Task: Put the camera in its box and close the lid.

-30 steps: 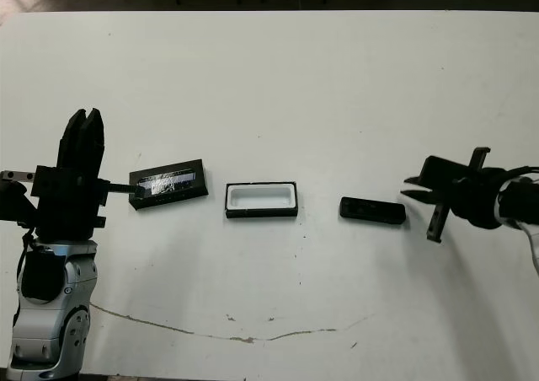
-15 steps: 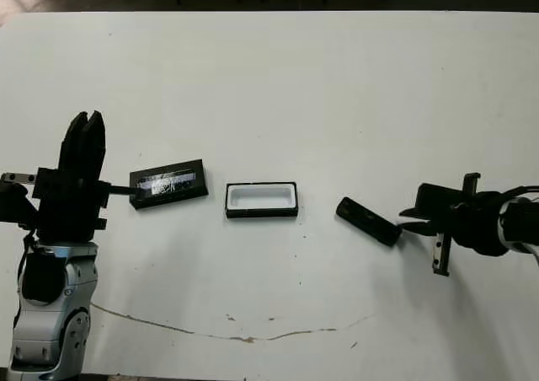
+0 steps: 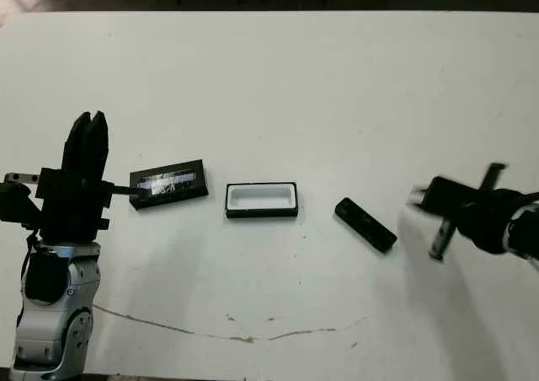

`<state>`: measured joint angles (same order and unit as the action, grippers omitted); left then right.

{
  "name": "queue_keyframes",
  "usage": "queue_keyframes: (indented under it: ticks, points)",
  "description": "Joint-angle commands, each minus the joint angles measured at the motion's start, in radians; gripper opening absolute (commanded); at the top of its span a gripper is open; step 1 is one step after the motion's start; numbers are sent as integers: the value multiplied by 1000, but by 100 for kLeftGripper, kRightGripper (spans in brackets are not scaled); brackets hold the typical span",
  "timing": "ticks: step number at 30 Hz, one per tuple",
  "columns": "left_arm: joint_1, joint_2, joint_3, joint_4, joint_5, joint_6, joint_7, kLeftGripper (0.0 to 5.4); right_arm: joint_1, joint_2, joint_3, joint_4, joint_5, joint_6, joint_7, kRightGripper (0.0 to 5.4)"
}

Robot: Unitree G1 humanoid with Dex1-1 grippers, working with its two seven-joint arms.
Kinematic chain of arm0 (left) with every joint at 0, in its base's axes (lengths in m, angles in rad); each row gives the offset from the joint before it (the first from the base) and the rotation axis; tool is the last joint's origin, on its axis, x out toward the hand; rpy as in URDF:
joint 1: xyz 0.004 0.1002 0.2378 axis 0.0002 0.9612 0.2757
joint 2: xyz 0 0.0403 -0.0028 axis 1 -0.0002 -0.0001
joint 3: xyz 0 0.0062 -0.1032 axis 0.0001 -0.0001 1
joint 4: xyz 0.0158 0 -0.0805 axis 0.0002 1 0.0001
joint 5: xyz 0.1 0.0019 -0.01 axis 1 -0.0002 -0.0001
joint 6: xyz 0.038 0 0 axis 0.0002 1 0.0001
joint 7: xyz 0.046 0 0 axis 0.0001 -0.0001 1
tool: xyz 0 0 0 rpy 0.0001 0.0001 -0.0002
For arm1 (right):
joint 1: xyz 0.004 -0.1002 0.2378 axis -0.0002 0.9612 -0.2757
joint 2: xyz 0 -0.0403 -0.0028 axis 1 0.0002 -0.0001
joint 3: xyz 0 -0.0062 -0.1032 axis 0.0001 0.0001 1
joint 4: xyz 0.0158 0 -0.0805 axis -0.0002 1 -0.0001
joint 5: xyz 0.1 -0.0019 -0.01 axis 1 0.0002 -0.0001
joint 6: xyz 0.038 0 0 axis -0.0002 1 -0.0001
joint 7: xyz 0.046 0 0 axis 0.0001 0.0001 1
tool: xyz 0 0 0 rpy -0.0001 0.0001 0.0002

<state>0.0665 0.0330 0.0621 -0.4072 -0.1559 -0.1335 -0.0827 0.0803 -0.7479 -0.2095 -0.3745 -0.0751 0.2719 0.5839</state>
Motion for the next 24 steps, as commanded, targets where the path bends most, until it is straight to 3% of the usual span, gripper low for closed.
queue_keyframes:
  ticks: [1, 4, 8, 10, 16, 21, 24]
  points:
    - [27, -4, 4, 2, -5, 23, 8, 2, 5, 100, -92, 2, 125, -22, -43, 0]
    - [30, 2, 7, 6, -9, 17, 2, 2, 2, 148, -173, -75, 346, 69, -4, 0]
    - [25, 8, 11, 16, -20, 10, -9, 2, 39, 147, -201, -188, 478, 150, 0, 0]
    - [22, 8, 11, 20, -17, 9, -10, 2, 59, 146, -191, -228, 492, 156, -6, 0]
    - [24, 6, 11, 11, -15, 18, -5, 0, 88, 65, -166, -322, 520, 317, -3, 9]
    - [24, 9, 14, 13, -17, 8, -10, 0, 60, 17, -118, -258, 545, 352, 51, 94]
    - [25, 9, 15, 6, -16, 18, -7, 0, 52, 3, -99, -229, 546, 331, 88, 163]
